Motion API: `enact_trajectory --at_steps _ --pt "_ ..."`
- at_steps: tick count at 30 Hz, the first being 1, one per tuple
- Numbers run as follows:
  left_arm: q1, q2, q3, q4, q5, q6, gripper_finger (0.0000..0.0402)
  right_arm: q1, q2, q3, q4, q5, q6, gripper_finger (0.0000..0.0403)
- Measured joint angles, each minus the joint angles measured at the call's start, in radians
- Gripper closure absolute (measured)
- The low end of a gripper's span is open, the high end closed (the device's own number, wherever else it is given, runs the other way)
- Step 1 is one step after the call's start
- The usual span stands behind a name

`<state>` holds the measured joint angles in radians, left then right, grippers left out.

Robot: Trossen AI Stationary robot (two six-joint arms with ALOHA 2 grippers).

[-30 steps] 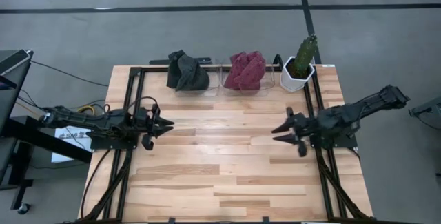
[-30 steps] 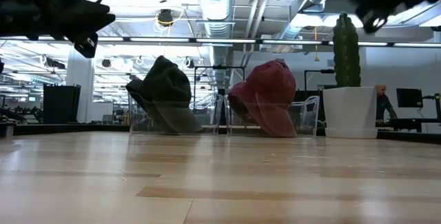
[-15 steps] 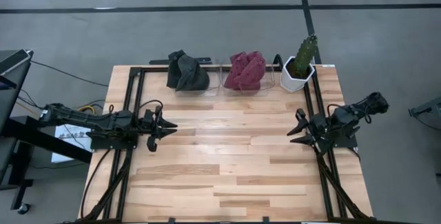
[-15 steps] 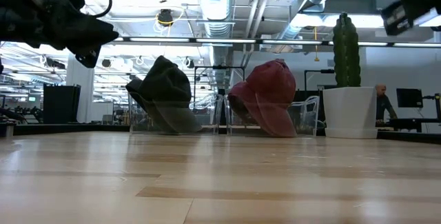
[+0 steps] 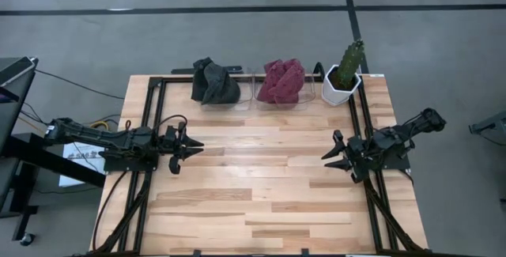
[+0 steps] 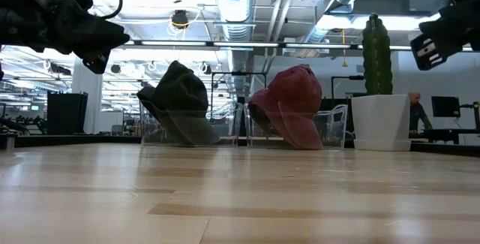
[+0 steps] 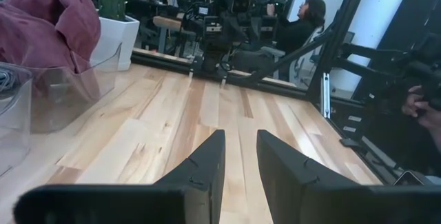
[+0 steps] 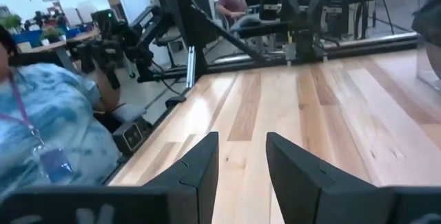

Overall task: Pick & Place hat
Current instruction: Return to Home Position

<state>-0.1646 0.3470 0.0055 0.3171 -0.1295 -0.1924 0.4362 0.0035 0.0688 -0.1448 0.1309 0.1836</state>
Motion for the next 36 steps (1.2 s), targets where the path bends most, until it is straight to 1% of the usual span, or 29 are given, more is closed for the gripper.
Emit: enact_trajectory --at_steps 10,15,21,26,36 --pt "-0.003 -0.007 0.0 0.0 0.0 0.0 0.032 0.0 0.002 -0.004 0.007 0.0 0.0 0.029" --pt "-0.01 -0.125 0.001 0.003 0.0 0.001 0.032 0.0 0.002 -0.004 0.007 0.0 0.0 0.029" --pt "-0.01 -0.343 0.001 0.002 0.0 0.0 0.032 0.0 0.002 -0.005 0.01 0.0 0.0 0.029" --pt "-0.007 -0.341 0.003 0.118 0.005 0.001 0.032 0.0 0.002 -0.005 0.01 0.0 0.0 0.029" --pt "-0.007 -0.315 0.001 0.111 0.003 0.001 0.032 0.0 0.003 -0.005 0.011 0.0 0.0 0.029"
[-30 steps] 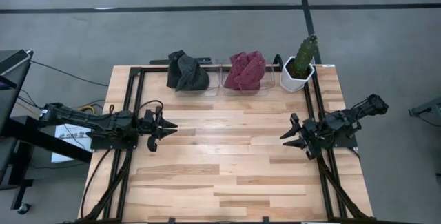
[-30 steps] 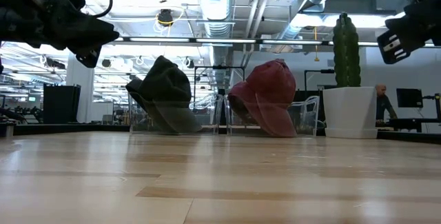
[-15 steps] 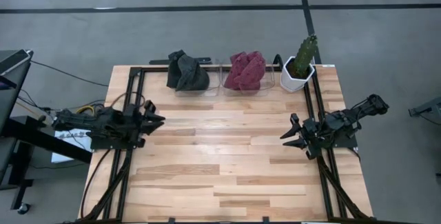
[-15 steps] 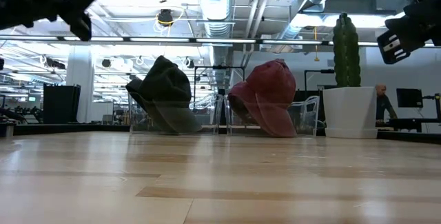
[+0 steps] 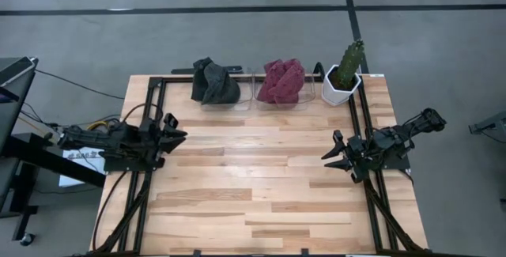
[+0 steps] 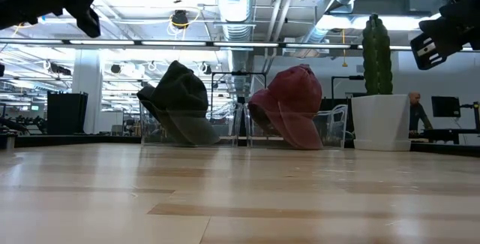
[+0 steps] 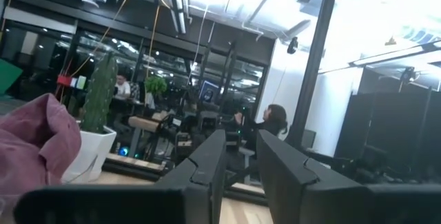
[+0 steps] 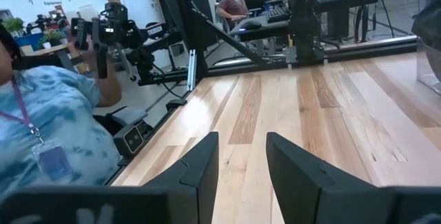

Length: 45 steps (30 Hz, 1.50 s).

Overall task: Pick & Place hat
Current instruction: Return to Home Position

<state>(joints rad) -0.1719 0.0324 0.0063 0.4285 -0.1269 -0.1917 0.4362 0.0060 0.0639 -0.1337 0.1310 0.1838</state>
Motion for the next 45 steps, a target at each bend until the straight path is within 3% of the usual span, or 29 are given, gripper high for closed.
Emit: enact_trajectory --at_steps 45 --pt "0.0 0.258 0.0 0.002 0.0 0.0 0.032 0.0 0.0 0.0 0.0 0.0 0.0 0.029"
